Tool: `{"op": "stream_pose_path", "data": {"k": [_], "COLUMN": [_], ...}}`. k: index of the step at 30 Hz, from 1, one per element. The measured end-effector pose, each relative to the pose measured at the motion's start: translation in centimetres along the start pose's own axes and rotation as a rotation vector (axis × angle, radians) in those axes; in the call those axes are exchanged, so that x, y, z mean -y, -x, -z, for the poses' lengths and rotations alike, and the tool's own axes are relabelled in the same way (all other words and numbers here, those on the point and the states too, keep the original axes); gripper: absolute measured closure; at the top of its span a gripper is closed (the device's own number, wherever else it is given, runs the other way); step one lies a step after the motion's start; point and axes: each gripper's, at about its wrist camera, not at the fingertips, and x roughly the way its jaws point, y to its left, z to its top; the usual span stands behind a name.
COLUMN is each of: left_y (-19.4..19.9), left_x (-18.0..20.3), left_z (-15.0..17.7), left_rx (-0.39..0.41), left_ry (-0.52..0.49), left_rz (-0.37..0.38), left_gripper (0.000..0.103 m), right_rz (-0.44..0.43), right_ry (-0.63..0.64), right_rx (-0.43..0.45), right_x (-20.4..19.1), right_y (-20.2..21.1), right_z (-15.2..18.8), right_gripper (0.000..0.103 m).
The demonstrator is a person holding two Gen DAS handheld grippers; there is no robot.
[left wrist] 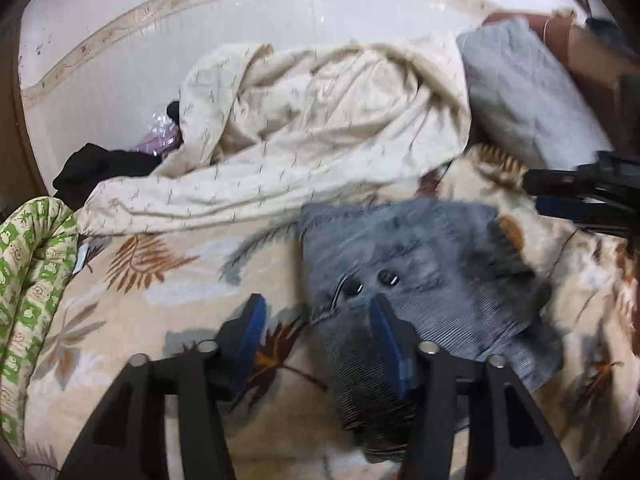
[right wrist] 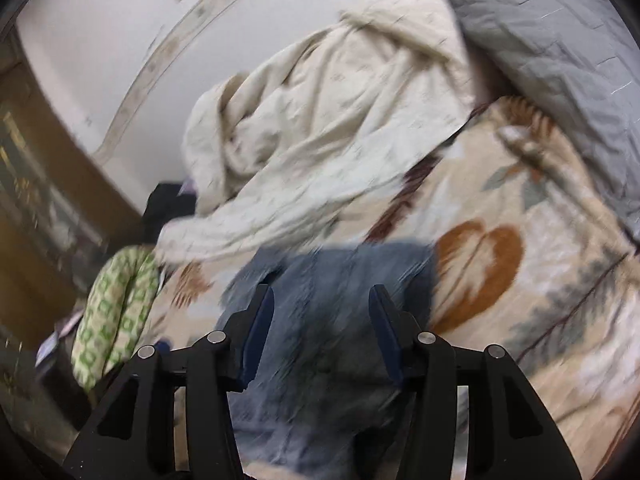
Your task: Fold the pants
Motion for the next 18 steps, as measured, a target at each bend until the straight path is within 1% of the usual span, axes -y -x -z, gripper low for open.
{"op": "stream_pose_path", "data": {"k": [2,5,7,9,10,12,15,17,18], "left_y": [-1.0,-1.1,-0.9,-1.0,-1.1,-1.4,-2.0,-2.4,-2.5], "left_x": [0.0,0.3,0.5,0.6,0.7,0.9,1.4,1.6,1.7], "left_z": [0.5,0.9,1.0,1.1,1.2,1.6,2.4,2.9,3.1], "left_rx": [-0.032,-0.029,-0.022,-0.026,-0.031,-0.048,-0.065,-0.074,-0.069], "left_ry": [0.009,-0.005,-0.018,-0.021,-0.026,-0.039,-0.072,-0.087,-0.092], "left_rz": [0.004,-0.002,-0.005,-0.007,-0.003,-0.001,-0.027,-0.04,-0.046], "left_gripper": [0.041,0.041,0.041,0.041,0.041,0.041,0.041,0.041,0.04], "right_rz": [-0.005,0.04,0.043,0.075,0.1,0.12,0.12,0.114,0.106], "right_ry": [0.003,0.019,0.019,0.05,0.056,0.065,0.091,0.064,0.055], "right_rx": [-0.037,-0.087,-0.108,-0.134,-0.158,-0.216,-0.219,-0.223,-0.209], "right_x": [-0.8,-1.1,-1.1,-1.1,-1.0,-0.6,-0.5,-0.1,0.2], "right_y": [-1.2,-2.7,-3.5,-4.5,-5.1,-6.3,-6.2,-6.0,-5.7], "right_z": [1.4,2.9,3.5,4.1,4.7,5.8,6.5,6.9,7.2], "right_gripper": [0.054,0.054,0.054,0.054,0.054,0.054,0.053,0.053,0.053]}}
